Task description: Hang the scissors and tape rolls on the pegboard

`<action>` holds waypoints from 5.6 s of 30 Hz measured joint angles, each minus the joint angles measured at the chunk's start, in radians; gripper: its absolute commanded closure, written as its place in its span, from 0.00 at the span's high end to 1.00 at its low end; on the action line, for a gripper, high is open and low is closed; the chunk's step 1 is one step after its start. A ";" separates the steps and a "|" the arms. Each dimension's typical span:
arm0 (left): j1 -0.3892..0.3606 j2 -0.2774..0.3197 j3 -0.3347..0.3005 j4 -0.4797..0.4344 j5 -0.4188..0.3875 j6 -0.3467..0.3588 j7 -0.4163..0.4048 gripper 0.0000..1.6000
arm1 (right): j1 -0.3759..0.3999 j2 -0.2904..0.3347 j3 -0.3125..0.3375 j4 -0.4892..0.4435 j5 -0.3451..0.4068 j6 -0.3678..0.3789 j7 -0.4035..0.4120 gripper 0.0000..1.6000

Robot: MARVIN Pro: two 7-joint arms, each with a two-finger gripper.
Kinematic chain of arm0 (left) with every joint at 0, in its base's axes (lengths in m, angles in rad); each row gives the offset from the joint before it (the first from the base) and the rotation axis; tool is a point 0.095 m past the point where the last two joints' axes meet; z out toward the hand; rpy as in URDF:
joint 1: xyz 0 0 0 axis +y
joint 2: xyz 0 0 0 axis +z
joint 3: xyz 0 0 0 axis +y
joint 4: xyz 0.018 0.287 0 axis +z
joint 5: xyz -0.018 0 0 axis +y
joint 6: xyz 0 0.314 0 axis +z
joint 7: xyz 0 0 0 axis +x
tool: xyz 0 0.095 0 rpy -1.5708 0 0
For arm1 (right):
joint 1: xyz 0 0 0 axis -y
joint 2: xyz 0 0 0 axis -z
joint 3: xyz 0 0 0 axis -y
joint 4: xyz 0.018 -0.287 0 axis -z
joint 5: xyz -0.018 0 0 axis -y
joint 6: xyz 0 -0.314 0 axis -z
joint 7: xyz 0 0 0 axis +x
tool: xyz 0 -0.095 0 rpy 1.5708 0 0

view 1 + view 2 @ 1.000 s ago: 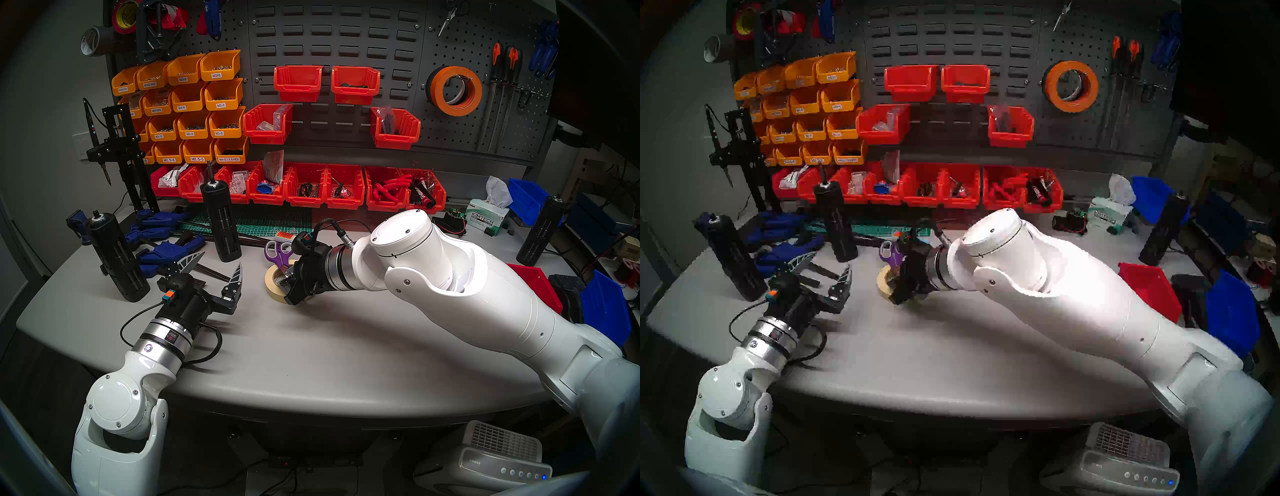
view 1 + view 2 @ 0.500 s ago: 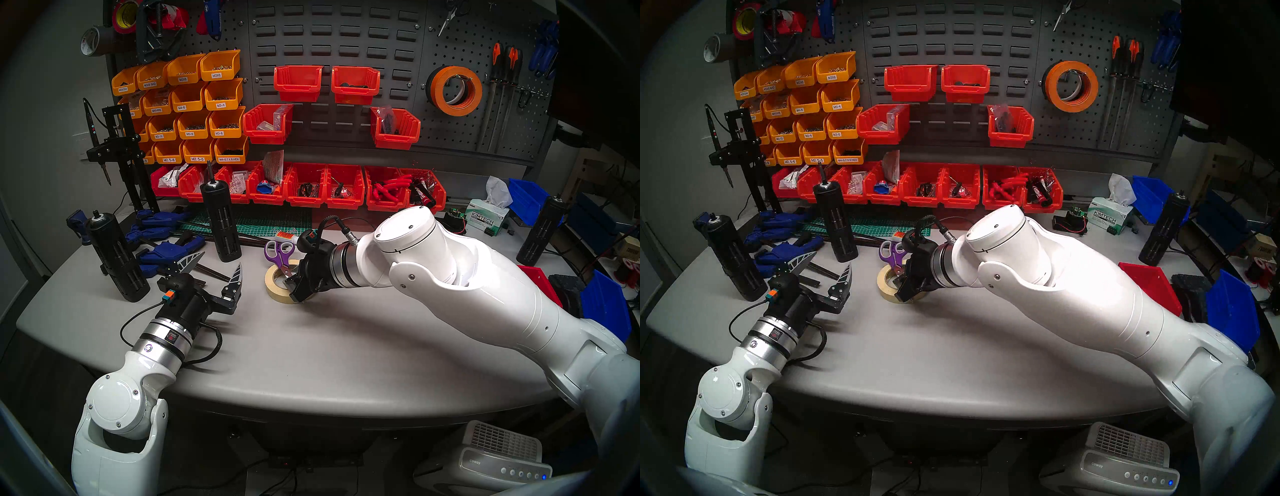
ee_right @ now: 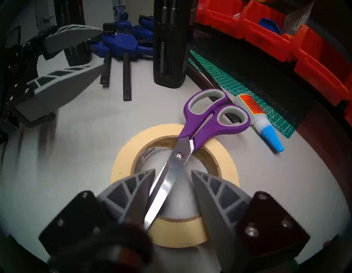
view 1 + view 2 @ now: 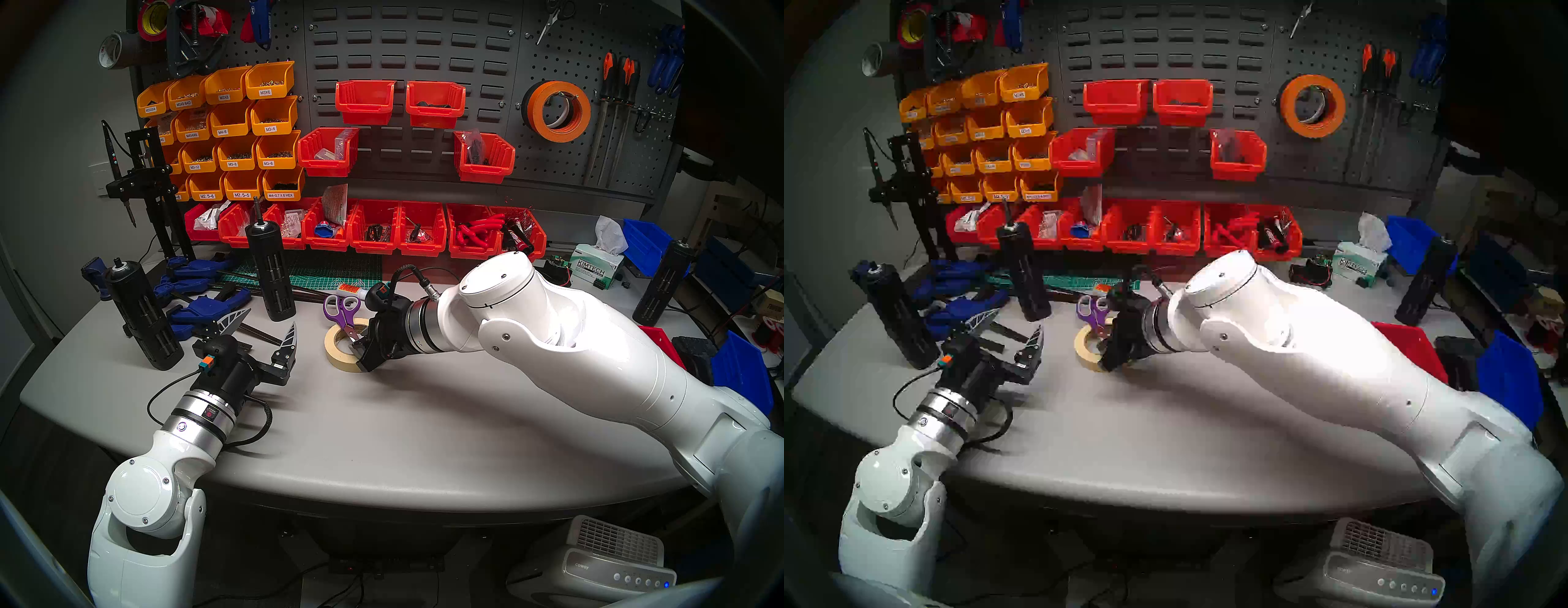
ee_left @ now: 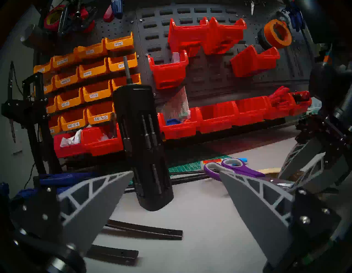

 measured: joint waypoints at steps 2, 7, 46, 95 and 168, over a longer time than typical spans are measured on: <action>0.000 0.000 0.000 0.000 0.000 0.000 0.000 1.00 | 0.004 -0.002 -0.004 0.001 0.002 0.000 -0.001 0.43; 0.000 0.000 0.000 0.000 0.000 0.000 0.000 1.00 | 0.013 -0.004 -0.011 0.007 0.006 0.000 -0.003 0.30; 0.000 0.000 0.000 0.000 0.000 0.000 0.000 1.00 | 0.002 0.090 0.052 -0.084 0.066 -0.045 -0.026 0.00; 0.000 0.000 0.000 0.000 0.000 0.000 0.000 1.00 | -0.359 0.464 0.588 -0.407 0.417 -0.478 -0.179 0.00; -0.001 0.000 0.000 0.001 0.000 0.001 0.000 1.00 | -1.054 0.261 1.478 -0.406 0.537 -0.768 -0.087 0.00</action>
